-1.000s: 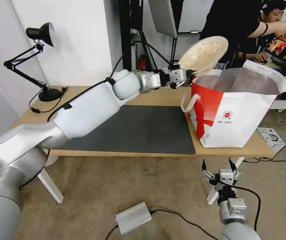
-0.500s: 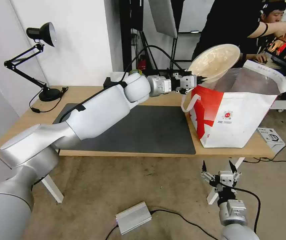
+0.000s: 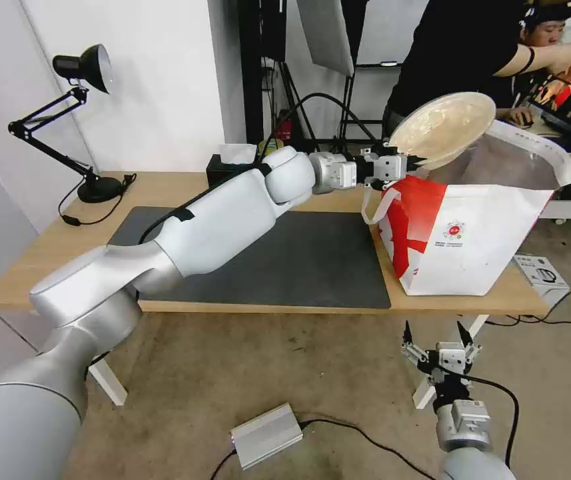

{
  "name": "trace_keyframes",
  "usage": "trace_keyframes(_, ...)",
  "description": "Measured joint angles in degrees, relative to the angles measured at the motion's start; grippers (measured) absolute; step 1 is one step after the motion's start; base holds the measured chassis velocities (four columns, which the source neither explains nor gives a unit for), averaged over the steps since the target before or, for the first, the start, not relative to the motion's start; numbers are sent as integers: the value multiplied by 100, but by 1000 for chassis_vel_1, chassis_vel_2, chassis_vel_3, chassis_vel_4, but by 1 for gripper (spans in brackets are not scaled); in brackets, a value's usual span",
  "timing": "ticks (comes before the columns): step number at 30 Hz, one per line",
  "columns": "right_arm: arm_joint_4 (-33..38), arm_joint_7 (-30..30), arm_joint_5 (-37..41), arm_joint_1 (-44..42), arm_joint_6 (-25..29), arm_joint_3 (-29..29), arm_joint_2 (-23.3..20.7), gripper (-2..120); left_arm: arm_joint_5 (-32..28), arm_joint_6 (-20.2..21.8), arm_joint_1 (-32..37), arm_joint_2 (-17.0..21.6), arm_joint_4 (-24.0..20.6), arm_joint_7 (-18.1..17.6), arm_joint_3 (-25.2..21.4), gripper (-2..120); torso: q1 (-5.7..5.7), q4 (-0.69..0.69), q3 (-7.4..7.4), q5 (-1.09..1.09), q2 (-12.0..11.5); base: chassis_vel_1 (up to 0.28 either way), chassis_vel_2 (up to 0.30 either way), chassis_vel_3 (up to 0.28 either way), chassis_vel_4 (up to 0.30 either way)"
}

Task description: Pick up the trash from the table and place it into the takeout bag.

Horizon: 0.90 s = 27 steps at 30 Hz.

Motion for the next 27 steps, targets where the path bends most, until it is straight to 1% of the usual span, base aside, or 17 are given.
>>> trace_keyframes(9,-4,-1,-6,-3,5,-4,29,100,191,-189,-9,-327,308,68,-79,0,0,-1,0,0,0,0,0,0,0)
trace_keyframes(15,-4,-2,-8,-20,10,8,41,100,262,-264,-18,-480,420,76,7,0,0,0,0,0,0,0,0,0,0)
trace_keyframes(21,-5,-3,-9,-23,11,11,45,100,340,-302,0,-490,445,76,6,0,0,0,0,0,0,0,0,0,0)
trace_keyframes(27,-21,-3,-24,-30,12,9,81,100,377,-311,49,-441,348,76,57,0,0,0,0,0,0,0,0,0,0)
